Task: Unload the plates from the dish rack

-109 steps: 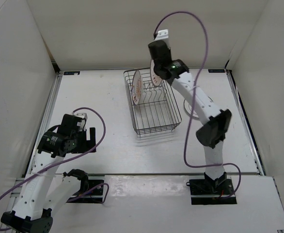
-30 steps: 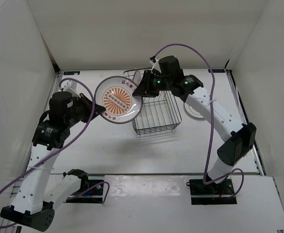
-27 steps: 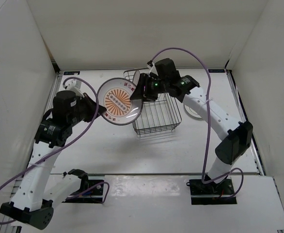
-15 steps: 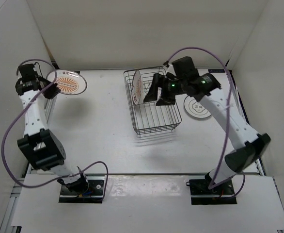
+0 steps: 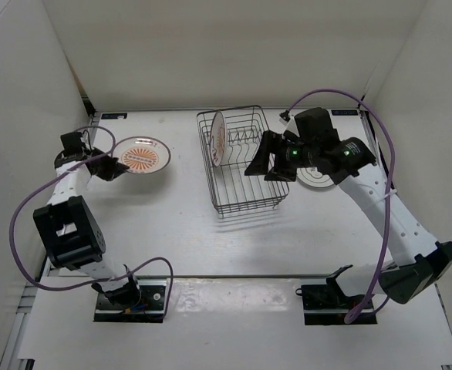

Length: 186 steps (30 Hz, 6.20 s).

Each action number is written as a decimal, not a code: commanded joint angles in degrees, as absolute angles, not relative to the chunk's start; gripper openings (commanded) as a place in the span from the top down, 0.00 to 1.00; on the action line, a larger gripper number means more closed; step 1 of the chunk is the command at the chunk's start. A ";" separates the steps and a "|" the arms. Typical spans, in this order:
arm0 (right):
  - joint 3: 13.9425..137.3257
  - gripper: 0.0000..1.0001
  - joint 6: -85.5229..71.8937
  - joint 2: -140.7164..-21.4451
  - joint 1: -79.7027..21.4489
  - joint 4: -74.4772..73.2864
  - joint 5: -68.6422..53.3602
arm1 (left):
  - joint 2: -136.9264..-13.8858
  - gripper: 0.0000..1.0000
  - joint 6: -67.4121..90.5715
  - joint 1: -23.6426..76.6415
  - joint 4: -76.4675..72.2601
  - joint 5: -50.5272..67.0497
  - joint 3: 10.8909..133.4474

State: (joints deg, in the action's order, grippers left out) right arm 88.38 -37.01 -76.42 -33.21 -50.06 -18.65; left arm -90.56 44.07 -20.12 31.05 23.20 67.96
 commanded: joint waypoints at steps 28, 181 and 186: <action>85.08 0.24 -35.60 -66.53 -33.14 -56.08 -1.23 | -105.29 0.25 36.21 -19.95 45.87 16.44 68.99; 102.66 0.22 -31.20 -75.53 -25.40 -42.98 -16.79 | -111.88 1.00 23.11 -11.07 73.91 9.31 111.01; 95.63 0.17 -31.02 -71.11 -24.44 -41.92 -14.94 | -114.69 1.00 21.36 -13.01 72.34 10.72 108.12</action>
